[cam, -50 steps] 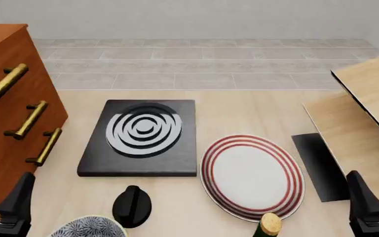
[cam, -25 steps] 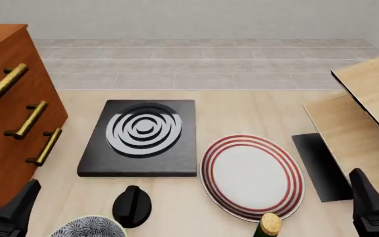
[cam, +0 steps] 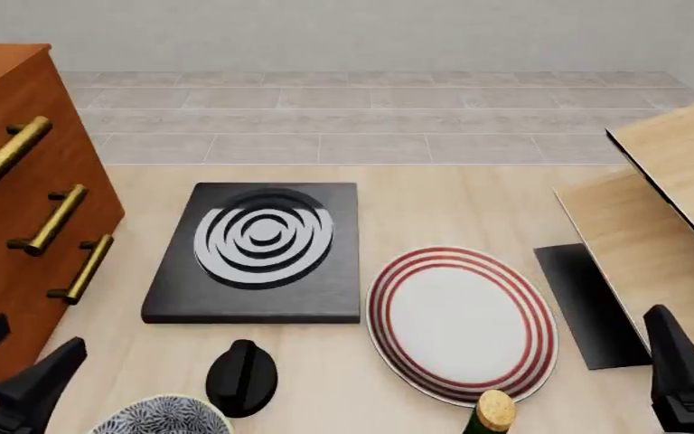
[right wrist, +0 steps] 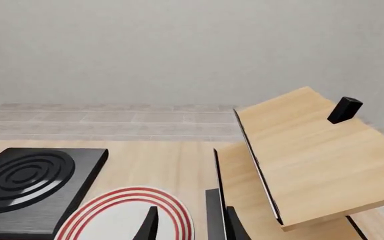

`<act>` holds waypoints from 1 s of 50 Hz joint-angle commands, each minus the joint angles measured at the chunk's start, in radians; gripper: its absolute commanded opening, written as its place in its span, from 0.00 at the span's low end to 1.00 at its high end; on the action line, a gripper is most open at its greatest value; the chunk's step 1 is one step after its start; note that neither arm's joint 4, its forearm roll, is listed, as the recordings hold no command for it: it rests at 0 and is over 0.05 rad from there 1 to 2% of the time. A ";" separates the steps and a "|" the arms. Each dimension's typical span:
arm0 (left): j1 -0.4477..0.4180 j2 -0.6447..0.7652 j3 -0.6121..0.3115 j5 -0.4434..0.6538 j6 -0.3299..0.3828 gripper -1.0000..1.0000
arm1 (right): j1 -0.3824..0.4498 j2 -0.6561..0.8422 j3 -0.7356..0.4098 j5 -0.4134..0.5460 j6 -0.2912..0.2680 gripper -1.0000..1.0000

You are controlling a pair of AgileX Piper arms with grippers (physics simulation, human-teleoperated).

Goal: Put the bowl on the top of the cabinet.

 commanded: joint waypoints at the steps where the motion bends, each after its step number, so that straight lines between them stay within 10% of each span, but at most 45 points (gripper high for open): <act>1: -0.046 0.054 -0.016 0.055 0.001 1.00 | 0.000 0.000 -0.001 0.001 0.000 1.00; 50: -0.161 0.215 -0.055 0.260 0.029 1.00 | 0.001 0.000 -0.001 0.001 0.000 1.00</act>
